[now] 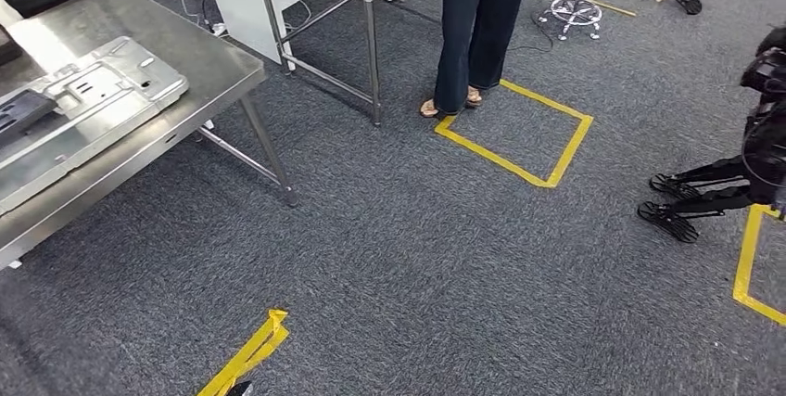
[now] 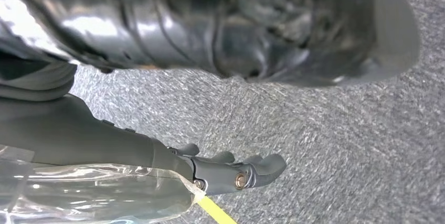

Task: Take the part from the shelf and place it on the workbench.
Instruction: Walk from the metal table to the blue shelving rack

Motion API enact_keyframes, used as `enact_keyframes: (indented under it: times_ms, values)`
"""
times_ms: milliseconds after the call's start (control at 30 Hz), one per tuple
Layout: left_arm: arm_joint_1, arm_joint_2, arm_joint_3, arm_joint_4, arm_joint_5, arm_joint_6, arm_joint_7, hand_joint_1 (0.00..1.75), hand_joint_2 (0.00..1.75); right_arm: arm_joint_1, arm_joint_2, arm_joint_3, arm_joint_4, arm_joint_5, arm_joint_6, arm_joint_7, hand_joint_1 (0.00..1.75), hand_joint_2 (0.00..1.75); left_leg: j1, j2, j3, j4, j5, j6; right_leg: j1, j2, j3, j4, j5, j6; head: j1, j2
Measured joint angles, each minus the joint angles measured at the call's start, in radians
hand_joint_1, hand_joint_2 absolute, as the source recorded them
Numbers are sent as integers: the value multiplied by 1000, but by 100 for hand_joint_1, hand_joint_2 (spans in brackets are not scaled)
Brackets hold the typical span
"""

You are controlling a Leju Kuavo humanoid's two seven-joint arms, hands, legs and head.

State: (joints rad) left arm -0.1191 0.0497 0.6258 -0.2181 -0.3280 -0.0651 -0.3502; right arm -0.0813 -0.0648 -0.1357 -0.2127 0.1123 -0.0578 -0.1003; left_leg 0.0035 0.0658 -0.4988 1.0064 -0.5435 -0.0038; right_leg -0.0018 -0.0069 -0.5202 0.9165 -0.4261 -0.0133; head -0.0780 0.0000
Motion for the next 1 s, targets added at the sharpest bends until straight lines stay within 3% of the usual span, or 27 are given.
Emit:
enact_keyframes:
  times_ms: [67,100,133,167,200,267,333,367,400,433,467,500,567,633,667,700,733,800,833,867,1000]
  values:
    - [2,3,3,0,0,-1,1,0,0,-3,0,0,1,1,2,-2,0,0,2,-47,-69,143,-68,-2,-1,22,2,-3,3,-4,-2,0]
    - [5,4,4,0,0,-1,1,0,0,-5,1,0,1,1,3,-2,0,0,2,-57,-106,213,-90,-2,-1,36,2,-3,3,-5,-3,0]
    - [8,5,5,0,0,-1,1,0,0,-5,1,0,2,1,4,-3,0,0,2,-61,-127,246,-90,-1,-1,50,2,-1,3,-5,-3,0]
    - [11,6,5,0,0,-1,0,0,0,-4,1,0,2,2,4,-4,0,0,3,-63,-130,239,-70,0,-1,64,2,1,2,-4,-3,0]
    - [13,6,6,0,0,-1,-1,0,0,-3,1,0,3,2,5,-6,0,0,3,-67,-112,191,-31,1,-1,80,2,4,1,-2,-3,0]
    - [12,7,7,0,0,-1,-2,0,0,-3,1,0,4,2,7,-10,0,0,8,-111,-52,45,46,5,-1,107,0,13,-4,5,-3,0]
    - [9,8,7,0,0,-1,-2,0,0,-4,1,0,4,2,7,-13,0,0,10,-147,-19,-36,73,12,-2,131,-8,20,-7,16,-2,0]
    - [9,8,7,0,0,-1,-2,0,0,-4,1,0,5,2,8,-14,0,0,9,-147,-18,-43,70,17,-3,142,-12,21,-6,22,-2,0]
    - [9,7,7,0,0,-1,-3,0,0,-3,1,0,5,2,8,-14,0,0,8,-132,-17,-44,72,24,-5,153,-15,19,-4,28,-2,0]
    - [9,7,7,0,0,-1,-4,0,0,-1,1,0,6,2,8,-14,0,0,8,-119,-16,-46,74,30,-6,147,-18,23,-6,33,-2,0]
    - [9,6,7,0,0,-1,-5,0,0,0,1,0,6,2,8,-14,0,0,8,-104,-15,-49,76,37,-5,124,-28,42,-18,37,0,0]
    - [8,4,7,0,0,-1,-6,0,0,0,0,0,7,2,8,-14,0,0,9,-91,-14,-52,78,43,-4,91,-47,81,-40,40,2,0]
    - [8,0,8,0,0,-1,-5,0,0,-4,-1,0,7,2,8,-14,0,0,6,-64,-14,-54,78,50,-4,27,-115,219,-108,46,6,0]
    - [10,-2,8,0,0,-1,-4,0,0,-5,0,0,8,2,8,-14,0,0,3,-36,-14,-54,75,52,-6,12,-178,339,-150,49,6,0]
    - [10,-2,8,0,0,-1,-4,0,0,-4,1,0,8,2,8,-14,0,0,1,-21,-13,-54,73,52,-6,9,-184,348,-142,48,6,0]
    - [10,-2,8,0,0,-1,-4,0,0,-2,1,0,8,2,8,-14,0,0,0,-8,-12,-54,71,52,-6,6,-165,308,-116,45,6,0]
    - [9,-2,8,0,0,-1,-4,0,0,-1,0,0,9,2,8,-14,0,0,-1,4,-9,-54,69,50,-4,-8,-126,233,-80,40,6,0]
    - [8,-3,8,0,0,-1,-4,0,0,-4,-1,0,9,2,8,-15,0,0,-5,26,-2,-53,62,43,3,-59,-45,82,-26,27,6,0]
    - [7,-4,8,0,0,-1,-4,0,0,-6,-1,0,9,2,9,-16,0,0,-7,36,2,-53,59,38,7,-76,-24,42,-16,23,5,0]
    - [7,-4,8,0,0,-1,-4,0,0,-7,-1,0,9,1,9,-16,0,0,-8,46,6,-54,55,33,10,-80,-17,26,-14,19,5,0]
    - [4,-5,8,-1,0,-1,-5,0,0,-6,-2,0,10,1,10,-17,0,0,-8,82,18,-60,47,15,6,-37,-9,14,-5,6,3,0]
